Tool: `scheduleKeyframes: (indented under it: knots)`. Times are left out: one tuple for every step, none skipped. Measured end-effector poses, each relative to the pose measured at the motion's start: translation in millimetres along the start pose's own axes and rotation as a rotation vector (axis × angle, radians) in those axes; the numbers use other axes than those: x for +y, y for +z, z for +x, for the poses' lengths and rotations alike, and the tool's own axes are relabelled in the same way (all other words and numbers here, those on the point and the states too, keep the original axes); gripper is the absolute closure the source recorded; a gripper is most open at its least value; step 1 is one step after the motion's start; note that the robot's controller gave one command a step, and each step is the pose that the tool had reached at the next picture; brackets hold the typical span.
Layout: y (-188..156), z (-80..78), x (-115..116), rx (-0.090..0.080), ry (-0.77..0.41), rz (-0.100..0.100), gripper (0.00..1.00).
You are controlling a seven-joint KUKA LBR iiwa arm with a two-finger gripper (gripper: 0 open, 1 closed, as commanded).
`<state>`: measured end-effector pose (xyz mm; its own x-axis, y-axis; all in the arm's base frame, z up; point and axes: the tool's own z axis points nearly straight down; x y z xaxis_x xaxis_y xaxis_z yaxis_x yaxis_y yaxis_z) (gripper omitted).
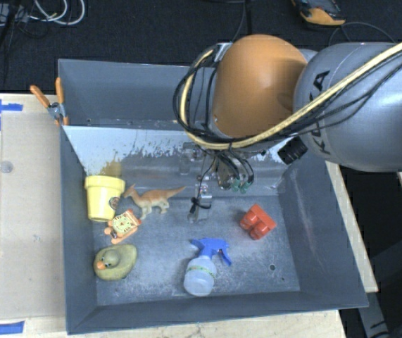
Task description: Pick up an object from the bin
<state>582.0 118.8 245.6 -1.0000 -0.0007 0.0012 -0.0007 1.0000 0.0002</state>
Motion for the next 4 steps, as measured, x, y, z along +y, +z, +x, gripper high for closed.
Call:
scheduleKeyframes:
  knots:
    - [7.2, 15.7, -15.7, -0.003, -0.065, -0.001, 0.00]
    - [7.8, 63.0, -47.7, 0.004, -0.257, 0.000, 0.00]
    - [37.6, 72.2, -48.6, -0.009, -0.251, 0.001, 0.00]
    - [82.2, 76.7, -57.2, 0.004, -0.352, -0.001, 0.00]
